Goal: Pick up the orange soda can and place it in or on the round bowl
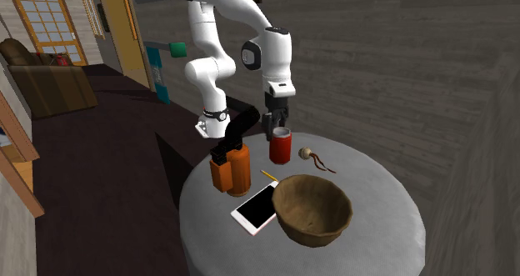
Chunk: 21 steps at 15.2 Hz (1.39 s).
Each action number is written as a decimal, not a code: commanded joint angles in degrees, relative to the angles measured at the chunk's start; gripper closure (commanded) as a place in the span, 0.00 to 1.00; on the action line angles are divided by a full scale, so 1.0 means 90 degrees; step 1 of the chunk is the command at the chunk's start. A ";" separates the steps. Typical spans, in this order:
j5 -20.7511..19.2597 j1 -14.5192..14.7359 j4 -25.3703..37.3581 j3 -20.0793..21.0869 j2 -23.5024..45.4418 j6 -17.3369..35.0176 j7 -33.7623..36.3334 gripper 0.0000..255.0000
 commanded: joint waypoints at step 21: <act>-0.0013 -0.0007 0.0043 -0.0003 -0.0084 -0.0122 0.0000 1.00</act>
